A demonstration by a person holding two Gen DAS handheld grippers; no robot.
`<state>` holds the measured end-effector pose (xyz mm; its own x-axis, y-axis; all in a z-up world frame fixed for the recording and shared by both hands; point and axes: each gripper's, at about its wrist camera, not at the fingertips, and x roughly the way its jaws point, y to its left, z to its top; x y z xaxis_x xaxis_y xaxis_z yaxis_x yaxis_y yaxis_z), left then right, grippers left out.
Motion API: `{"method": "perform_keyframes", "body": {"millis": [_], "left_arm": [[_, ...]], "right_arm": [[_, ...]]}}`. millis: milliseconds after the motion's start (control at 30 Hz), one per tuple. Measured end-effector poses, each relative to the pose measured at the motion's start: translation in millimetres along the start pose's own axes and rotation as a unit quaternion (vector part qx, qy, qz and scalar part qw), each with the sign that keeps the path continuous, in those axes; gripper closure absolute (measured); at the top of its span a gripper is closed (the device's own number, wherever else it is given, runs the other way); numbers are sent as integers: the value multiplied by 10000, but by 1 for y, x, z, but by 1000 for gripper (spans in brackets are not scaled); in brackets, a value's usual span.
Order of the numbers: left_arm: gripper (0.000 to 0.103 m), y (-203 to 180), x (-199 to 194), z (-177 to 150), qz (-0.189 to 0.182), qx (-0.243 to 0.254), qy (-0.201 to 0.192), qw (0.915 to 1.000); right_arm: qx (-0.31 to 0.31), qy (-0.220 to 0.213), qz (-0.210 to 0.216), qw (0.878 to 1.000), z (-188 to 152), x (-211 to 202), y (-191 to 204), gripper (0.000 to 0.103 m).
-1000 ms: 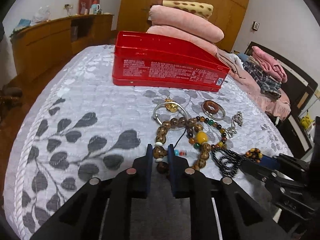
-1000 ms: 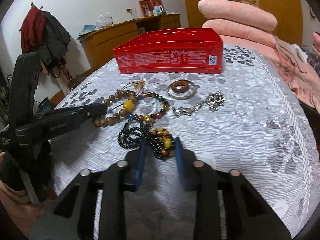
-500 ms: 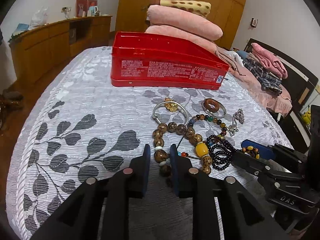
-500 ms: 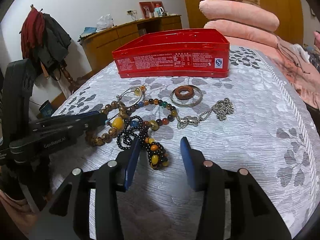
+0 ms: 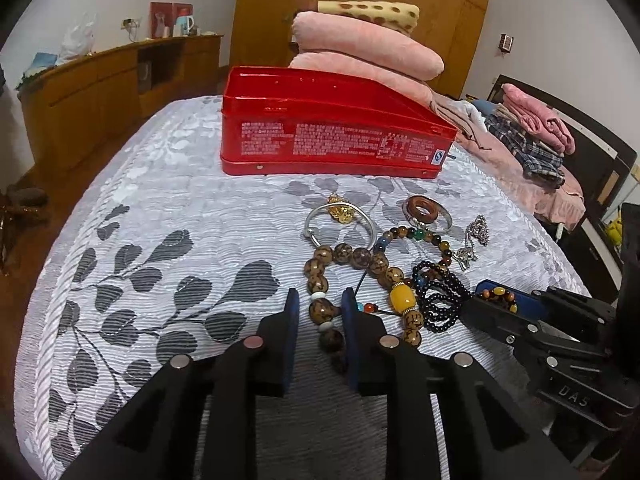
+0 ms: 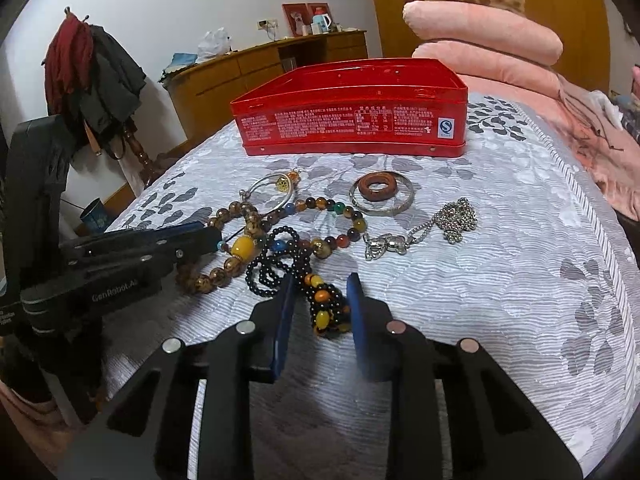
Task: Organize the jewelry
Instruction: 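Lift both bead bracelets and carry them into the red tin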
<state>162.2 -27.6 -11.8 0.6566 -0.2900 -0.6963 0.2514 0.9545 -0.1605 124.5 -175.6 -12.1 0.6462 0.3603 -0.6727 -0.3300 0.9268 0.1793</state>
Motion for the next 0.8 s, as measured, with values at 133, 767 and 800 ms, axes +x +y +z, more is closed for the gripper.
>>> {"method": "perform_keyframes", "body": {"millis": [133,767,800], "left_arm": [[83,0,0,-1,9,18,-23,10000],[89,1,-15,-2,-301,-192,-242,9991],[89,0,-17,-1,-305,-182,-266,9990]], "right_arm": [[-24,-3,-23,10000,1,0,0,79],[-36,-216,-151,9996,7,-15,6,92],[-33,-233,-167,9996,8,-16,6,92]]}}
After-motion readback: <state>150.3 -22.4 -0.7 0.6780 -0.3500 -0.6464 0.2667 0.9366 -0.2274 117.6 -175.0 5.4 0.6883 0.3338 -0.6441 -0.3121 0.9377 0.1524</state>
